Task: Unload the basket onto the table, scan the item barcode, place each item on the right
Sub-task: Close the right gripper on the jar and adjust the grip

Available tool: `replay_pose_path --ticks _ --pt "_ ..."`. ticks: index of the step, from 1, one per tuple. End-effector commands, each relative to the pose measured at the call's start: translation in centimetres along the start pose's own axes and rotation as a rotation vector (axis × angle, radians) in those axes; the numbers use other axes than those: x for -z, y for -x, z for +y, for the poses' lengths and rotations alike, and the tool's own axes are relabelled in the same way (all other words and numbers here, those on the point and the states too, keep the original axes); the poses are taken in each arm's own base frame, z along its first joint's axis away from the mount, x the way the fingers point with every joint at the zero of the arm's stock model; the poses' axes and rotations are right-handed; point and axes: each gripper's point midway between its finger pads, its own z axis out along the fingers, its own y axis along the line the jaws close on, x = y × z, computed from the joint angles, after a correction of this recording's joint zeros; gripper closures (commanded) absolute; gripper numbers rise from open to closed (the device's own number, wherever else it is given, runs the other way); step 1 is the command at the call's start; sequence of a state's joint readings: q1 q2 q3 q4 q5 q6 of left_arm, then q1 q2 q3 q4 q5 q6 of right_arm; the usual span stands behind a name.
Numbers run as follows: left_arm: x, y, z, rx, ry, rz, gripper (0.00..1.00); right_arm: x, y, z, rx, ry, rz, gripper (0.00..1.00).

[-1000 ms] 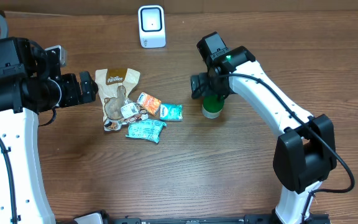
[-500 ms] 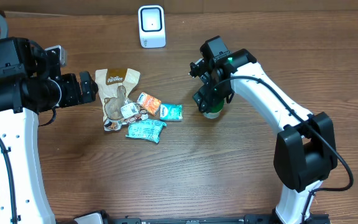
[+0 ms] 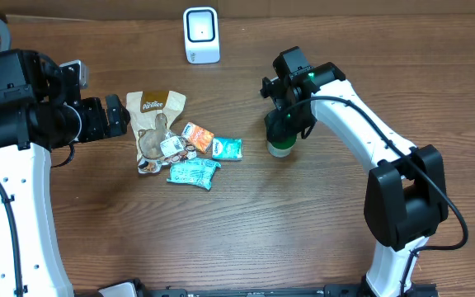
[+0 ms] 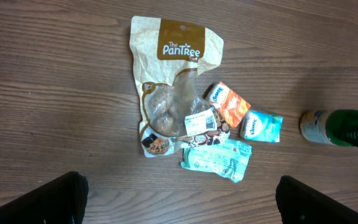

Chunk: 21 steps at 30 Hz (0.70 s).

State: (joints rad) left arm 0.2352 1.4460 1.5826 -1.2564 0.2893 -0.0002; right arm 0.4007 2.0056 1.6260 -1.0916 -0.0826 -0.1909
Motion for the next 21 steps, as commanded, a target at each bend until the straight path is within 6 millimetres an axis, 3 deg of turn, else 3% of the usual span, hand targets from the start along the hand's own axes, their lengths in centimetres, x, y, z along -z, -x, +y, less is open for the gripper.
replay_pose_path --ticks 1,5,6,8,9,12,17,21 --pt "0.1 0.1 -0.5 0.0 -0.017 -0.003 0.0 -0.3 -0.2 0.3 -0.287 0.015 0.012 0.58" --pt "0.1 0.1 -0.5 0.0 -0.017 -0.004 0.0 -0.3 -0.7 0.3 -0.696 0.005 0.035 0.59" --pt "0.1 0.1 -0.5 0.0 -0.017 -0.004 0.01 -0.3 -0.7 0.4 -0.891 0.006 0.036 0.55" --pt "0.1 0.1 -0.5 0.0 -0.017 -0.004 0.0 -0.4 -0.4 0.7 -1.013 0.009 0.027 0.44" --pt "0.1 0.1 -0.5 0.0 -0.017 -0.004 0.0 -0.4 -0.2 0.9 -1.085 0.011 0.023 0.35" --pt "0.1 0.1 -0.5 0.0 -0.017 -0.003 0.01 -0.4 -0.4 1.6 -1.275 0.031 0.047 0.25" --pt "0.1 0.1 -0.5 0.0 -0.017 -0.003 0.01 -0.3 -0.3 1.1 -1.319 0.009 0.032 0.06" --pt "0.1 0.1 -0.5 0.0 -0.017 -0.004 0.01 0.8 0.9 -0.4 -1.102 -0.046 -0.051 0.0"
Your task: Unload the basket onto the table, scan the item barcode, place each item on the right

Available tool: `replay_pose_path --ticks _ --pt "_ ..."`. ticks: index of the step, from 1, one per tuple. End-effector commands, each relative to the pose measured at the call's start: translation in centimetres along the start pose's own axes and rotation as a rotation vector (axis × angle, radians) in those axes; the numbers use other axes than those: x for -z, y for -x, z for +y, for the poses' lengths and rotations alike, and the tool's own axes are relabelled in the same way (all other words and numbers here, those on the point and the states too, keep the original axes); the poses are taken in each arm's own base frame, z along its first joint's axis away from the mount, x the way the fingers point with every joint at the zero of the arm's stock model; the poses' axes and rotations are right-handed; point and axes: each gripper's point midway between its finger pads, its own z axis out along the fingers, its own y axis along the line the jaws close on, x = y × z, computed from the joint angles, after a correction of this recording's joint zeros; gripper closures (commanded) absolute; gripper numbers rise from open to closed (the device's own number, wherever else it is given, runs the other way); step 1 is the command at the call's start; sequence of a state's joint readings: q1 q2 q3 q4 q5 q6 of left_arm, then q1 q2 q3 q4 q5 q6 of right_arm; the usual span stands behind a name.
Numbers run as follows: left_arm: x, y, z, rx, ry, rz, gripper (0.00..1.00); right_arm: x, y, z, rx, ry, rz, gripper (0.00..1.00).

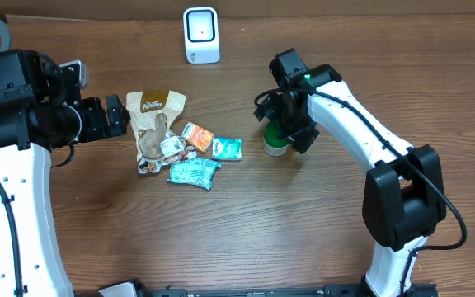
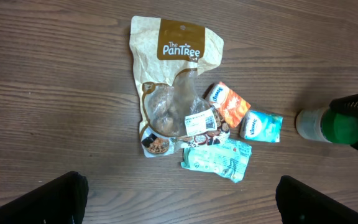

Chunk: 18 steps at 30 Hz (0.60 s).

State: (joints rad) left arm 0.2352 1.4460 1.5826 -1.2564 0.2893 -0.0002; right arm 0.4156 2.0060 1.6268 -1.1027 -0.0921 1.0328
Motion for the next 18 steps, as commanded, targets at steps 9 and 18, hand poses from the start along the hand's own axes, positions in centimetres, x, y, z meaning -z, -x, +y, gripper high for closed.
replay_pose_path --ticks 9,18 --pt "0.1 0.1 -0.5 0.0 -0.017 -0.004 0.01 3.6 2.4 3.1 1.128 0.002 -0.148 0.0" --pt "0.1 0.1 -0.5 0.0 -0.017 -0.004 0.01 1.0 1.0 0.5 1.382 -0.038 -0.04 0.0"
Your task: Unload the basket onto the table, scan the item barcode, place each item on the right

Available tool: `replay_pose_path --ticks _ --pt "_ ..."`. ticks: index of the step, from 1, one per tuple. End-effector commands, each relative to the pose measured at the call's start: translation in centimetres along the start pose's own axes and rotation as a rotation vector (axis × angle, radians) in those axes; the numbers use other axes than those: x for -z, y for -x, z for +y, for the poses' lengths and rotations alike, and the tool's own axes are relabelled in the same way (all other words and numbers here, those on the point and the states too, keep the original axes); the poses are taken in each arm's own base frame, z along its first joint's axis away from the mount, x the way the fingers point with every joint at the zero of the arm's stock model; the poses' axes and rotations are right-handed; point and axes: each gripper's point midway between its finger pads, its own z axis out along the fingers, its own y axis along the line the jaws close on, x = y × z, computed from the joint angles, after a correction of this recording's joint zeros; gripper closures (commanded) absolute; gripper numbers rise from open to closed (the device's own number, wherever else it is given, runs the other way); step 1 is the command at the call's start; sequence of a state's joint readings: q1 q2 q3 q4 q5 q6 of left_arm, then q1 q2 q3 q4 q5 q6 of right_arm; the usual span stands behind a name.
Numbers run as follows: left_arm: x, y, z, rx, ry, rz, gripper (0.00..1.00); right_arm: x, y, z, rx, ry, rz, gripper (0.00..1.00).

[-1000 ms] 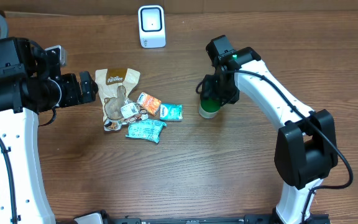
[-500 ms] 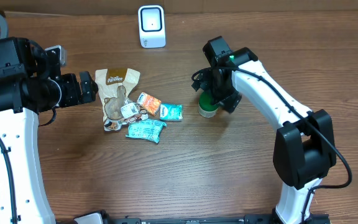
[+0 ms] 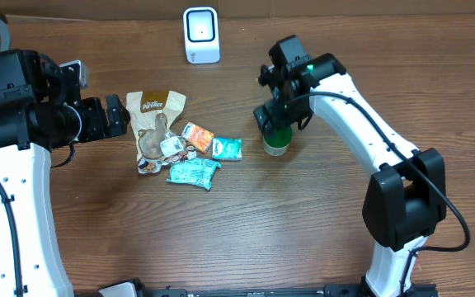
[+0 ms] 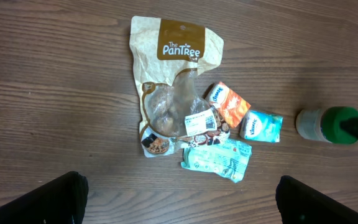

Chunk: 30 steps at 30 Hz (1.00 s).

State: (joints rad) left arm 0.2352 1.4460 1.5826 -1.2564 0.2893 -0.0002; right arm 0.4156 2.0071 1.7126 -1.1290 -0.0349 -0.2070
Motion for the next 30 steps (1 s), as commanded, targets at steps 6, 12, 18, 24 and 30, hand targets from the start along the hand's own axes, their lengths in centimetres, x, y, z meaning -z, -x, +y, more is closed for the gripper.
replay_pose_path --ticks 6,12,18,24,30 --pt "0.1 0.1 -0.5 0.0 -0.018 -0.004 0.0 -2.6 -2.0 0.9 0.136 0.05 0.053 0.0" --pt "0.1 0.1 -0.5 0.0 -0.017 -0.004 0.0 -2.9 -1.9 0.9 0.131 0.049 0.046 0.13" --pt "0.1 0.1 -0.5 0.0 -0.017 -0.004 0.0 -2.9 -1.8 0.8 0.011 0.044 0.044 0.42" --pt "0.1 0.1 -0.5 0.0 -0.017 -0.004 0.0 -2.9 -1.6 0.7 -0.311 0.034 0.041 0.53" --pt "0.1 0.1 -0.5 0.0 -0.017 -0.004 0.0 -2.8 -2.2 1.5 -0.946 0.052 0.097 0.52"
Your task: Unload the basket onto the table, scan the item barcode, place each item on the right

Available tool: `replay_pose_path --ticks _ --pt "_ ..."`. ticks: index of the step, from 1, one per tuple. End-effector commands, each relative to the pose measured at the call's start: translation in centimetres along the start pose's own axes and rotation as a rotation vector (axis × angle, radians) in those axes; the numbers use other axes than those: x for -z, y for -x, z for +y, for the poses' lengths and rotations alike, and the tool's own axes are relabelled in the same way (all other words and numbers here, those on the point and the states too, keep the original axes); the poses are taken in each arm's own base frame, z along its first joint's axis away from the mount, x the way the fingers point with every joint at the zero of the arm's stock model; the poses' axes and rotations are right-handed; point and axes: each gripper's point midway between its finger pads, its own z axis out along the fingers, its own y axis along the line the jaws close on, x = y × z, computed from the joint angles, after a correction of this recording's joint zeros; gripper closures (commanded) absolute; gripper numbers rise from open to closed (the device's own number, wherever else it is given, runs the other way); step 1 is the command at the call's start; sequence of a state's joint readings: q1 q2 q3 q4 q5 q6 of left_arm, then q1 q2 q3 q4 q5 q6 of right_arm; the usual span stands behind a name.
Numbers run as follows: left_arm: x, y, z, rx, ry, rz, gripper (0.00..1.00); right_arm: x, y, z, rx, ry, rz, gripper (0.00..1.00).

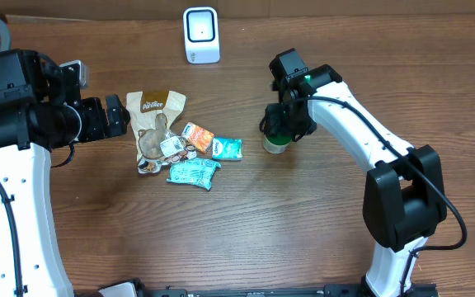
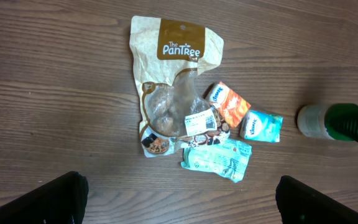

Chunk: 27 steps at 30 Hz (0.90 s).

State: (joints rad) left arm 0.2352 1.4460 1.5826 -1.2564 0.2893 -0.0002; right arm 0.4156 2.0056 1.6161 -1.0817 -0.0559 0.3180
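Note:
A white bottle with a green cap (image 1: 276, 143) stands right of the item pile and shows as well at the right edge of the left wrist view (image 2: 319, 120). My right gripper (image 1: 281, 125) is directly over it, its fingers down at the cap; whether they grip it is hidden. The white barcode scanner (image 1: 200, 35) stands at the far edge of the table. My left gripper (image 2: 179, 200) hangs open high above the table, near side of the pile, with nothing between its fingers.
The pile holds a tan Pantree pouch (image 2: 173, 81), an orange tissue pack (image 2: 229, 104), a teal tissue pack (image 2: 261, 126) and a crumpled teal wrapper (image 2: 216, 158). The left arm (image 1: 23, 115) stands at the table's left side.
My right gripper has shifted slightly over the bottle and turned at the wrist; its fingers now cover more of the green cap. The bottle and the left arm have stayed put.
My right gripper was first down over the bottle. Then it stood wide open around the green cap, with the bottle a little further left. Afterwards it was turned above the cap, and now its fingers sit against the cap. The left arm and pile never moved.

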Motion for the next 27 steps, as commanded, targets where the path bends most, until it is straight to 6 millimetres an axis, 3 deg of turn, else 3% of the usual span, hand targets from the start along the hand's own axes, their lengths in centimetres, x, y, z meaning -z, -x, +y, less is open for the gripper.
replay_pose_path --ticks 1,3,4,7,8,10,15,21,27 --pt "0.1 0.1 -0.5 0.0 -0.017 -0.004 0.0 -0.6 -0.7 1.3 -0.472 0.063 0.059 0.51" --pt "0.1 0.1 -0.5 0.0 -0.017 -0.004 0.0 -0.5 -0.6 2.0 -0.564 0.1 0.075 0.4" --pt "0.1 0.1 -0.5 0.0 -0.017 -0.004 0.01 -0.5 -0.8 2.1 -0.642 0.098 0.088 0.26" --pt "0.1 0.1 -0.5 0.0 -0.017 -0.004 0.01 -0.4 -0.7 1.8 -0.703 0.084 0.08 0.03" --pt "0.1 0.1 -0.5 0.0 -0.017 -0.003 0.0 -0.3 -0.4 1.5 -0.703 0.072 0.067 0.0" --pt "0.1 0.1 -0.5 0.0 -0.017 -0.004 0.01 0.2 0.1 1.1 -0.67 0.055 0.039 0.0" --pt "0.1 0.1 -0.5 0.0 -0.017 -0.003 0.0 3.1 2.4 0.9 -0.375 0.031 -0.057 0.0" --pt "0.1 0.1 -0.5 0.0 -0.017 -0.004 0.01 6.4 4.2 2.0 0.15 0.04 -0.13 0.0" --pt "0.1 0.1 -0.5 0.0 -0.017 -0.003 0.0 5.9 3.8 1.8 0.54 0.011 -0.117 0.0"
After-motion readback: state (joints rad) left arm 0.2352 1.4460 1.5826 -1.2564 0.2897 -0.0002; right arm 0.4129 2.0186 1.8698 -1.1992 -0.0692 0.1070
